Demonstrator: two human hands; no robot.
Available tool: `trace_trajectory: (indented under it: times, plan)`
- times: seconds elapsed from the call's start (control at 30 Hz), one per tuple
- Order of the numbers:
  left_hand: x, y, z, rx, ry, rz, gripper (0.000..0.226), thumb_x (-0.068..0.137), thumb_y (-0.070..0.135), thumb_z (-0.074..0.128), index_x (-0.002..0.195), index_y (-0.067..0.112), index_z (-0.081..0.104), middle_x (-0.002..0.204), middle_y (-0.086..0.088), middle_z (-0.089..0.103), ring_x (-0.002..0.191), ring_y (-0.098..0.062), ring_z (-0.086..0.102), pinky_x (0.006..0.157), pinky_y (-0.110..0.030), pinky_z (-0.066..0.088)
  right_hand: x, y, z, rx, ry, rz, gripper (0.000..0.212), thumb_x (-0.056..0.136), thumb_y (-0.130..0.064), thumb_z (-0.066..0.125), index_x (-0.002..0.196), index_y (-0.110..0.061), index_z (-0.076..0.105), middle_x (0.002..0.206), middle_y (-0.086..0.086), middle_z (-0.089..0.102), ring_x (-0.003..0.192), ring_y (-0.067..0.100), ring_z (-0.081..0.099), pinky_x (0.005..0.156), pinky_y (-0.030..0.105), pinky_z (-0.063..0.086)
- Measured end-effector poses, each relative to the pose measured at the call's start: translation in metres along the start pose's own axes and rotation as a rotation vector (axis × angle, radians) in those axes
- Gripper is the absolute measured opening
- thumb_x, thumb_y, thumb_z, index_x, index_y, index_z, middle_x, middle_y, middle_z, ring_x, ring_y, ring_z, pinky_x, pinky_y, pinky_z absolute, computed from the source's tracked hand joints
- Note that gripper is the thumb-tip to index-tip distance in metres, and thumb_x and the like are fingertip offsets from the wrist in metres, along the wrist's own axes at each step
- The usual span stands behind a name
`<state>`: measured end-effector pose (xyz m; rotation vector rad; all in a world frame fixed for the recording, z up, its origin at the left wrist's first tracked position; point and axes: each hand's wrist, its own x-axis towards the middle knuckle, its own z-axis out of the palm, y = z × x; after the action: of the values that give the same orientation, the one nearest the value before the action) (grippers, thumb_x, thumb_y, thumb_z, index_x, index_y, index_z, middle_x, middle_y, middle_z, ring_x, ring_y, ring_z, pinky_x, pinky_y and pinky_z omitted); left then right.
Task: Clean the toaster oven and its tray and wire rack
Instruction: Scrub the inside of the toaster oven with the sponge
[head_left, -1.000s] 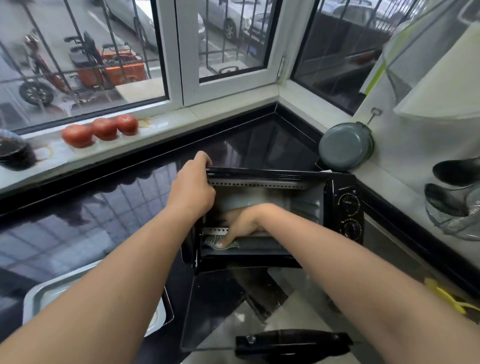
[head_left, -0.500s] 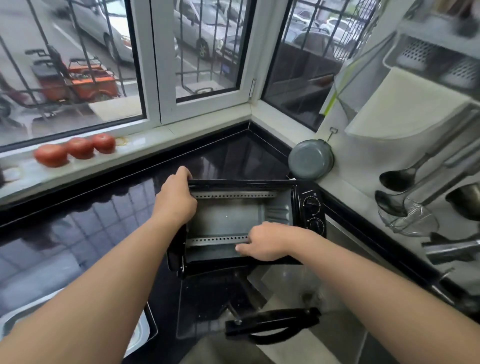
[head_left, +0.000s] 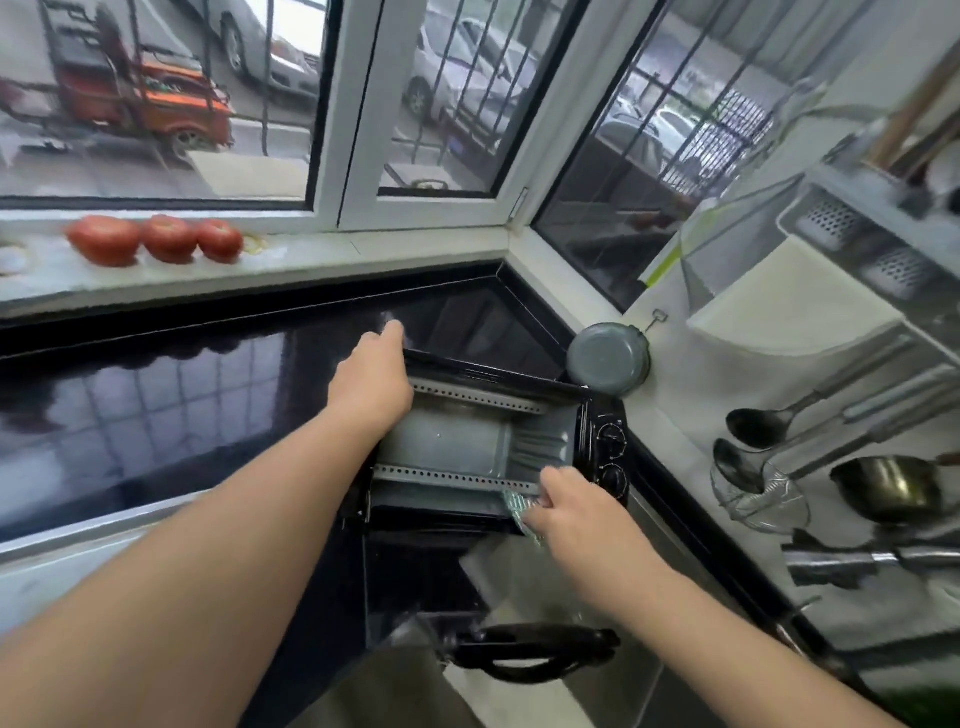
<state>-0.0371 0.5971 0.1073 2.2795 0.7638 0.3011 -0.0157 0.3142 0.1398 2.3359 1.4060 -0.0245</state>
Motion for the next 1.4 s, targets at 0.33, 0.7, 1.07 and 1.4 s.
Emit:
trace_trajectory:
  times: [0.33, 0.7, 1.07, 1.4]
  plan:
    - [0.003, -0.002, -0.002, -0.043, -0.006, -0.002, 0.036, 0.088, -0.006, 0.053, 0.104, 0.022, 0.036, 0.102, -0.005, 0.041, 0.083, -0.037, 0.049, 0.069, -0.044, 0.040, 0.021, 0.037, 0.000, -0.491, -0.343, -0.178, 0.042, 0.103, -0.017, 0.029, 0.129, -0.004, 0.059, 0.134, 0.018, 0.058, 0.132, 0.037, 0.042, 0.121, 0.048, 0.016]
    - [0.001, -0.007, 0.006, -0.057, 0.058, 0.009, 0.035, 0.088, -0.005, 0.053, 0.102, 0.022, 0.036, 0.092, 0.001, 0.041, 0.067, -0.024, 0.043, 0.057, -0.036, 0.034, 0.121, 0.025, 0.019, -0.581, -0.746, -0.192, 0.037, 0.096, -0.018, 0.053, 0.132, -0.011, 0.061, 0.138, 0.012, 0.058, 0.129, 0.033, 0.054, 0.105, 0.045, 0.046]
    - [-0.006, -0.010, 0.013, -0.071, 0.136, 0.028, 0.034, 0.085, -0.006, 0.051, 0.096, 0.022, 0.036, 0.088, 0.002, 0.040, 0.064, -0.021, 0.042, 0.049, -0.031, 0.026, 0.168, 0.031, 0.047, -0.593, -0.792, -0.179, 0.031, 0.093, -0.012, 0.057, 0.122, -0.007, 0.067, 0.127, 0.013, 0.065, 0.114, 0.037, 0.063, 0.093, 0.043, 0.054]
    - [-0.004, -0.001, -0.001, -0.092, 0.061, -0.008, 0.034, 0.088, -0.003, 0.055, 0.099, 0.021, 0.034, 0.092, -0.001, 0.039, 0.070, -0.028, 0.045, 0.061, -0.041, 0.036, 0.070, 0.011, -0.014, -0.748, -0.600, -0.064, 0.046, 0.106, -0.028, 0.029, 0.145, -0.012, 0.046, 0.142, 0.019, 0.042, 0.129, 0.036, 0.037, 0.112, 0.049, 0.027]
